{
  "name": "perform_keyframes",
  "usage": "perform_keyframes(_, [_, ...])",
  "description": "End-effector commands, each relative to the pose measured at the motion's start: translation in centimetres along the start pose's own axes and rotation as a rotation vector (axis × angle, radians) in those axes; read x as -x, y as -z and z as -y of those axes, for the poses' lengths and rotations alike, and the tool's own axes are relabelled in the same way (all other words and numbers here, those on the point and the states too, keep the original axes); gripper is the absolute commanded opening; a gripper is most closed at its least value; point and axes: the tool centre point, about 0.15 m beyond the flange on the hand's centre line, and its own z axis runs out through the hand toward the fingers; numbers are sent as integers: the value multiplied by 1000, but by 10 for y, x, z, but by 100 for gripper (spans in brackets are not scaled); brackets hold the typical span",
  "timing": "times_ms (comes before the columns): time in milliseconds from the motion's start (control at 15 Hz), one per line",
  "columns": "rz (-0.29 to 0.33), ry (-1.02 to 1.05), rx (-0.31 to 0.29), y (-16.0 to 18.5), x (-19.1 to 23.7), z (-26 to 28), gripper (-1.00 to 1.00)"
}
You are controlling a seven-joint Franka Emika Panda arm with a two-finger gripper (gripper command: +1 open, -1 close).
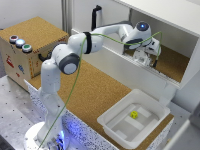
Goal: Place the purple block on top of the drawer
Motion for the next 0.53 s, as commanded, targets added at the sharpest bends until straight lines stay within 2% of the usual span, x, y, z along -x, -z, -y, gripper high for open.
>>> perform_keyframes(0, [-135,86,-37,37,66,87,-100])
perform_keyframes(200, [-60,221,-148,41,73,183,-100])
perform_keyframes(400, [-4,368,-215,40,84,272,-100])
perform_keyframes(467, [14,426,-181,37,92,305,-100])
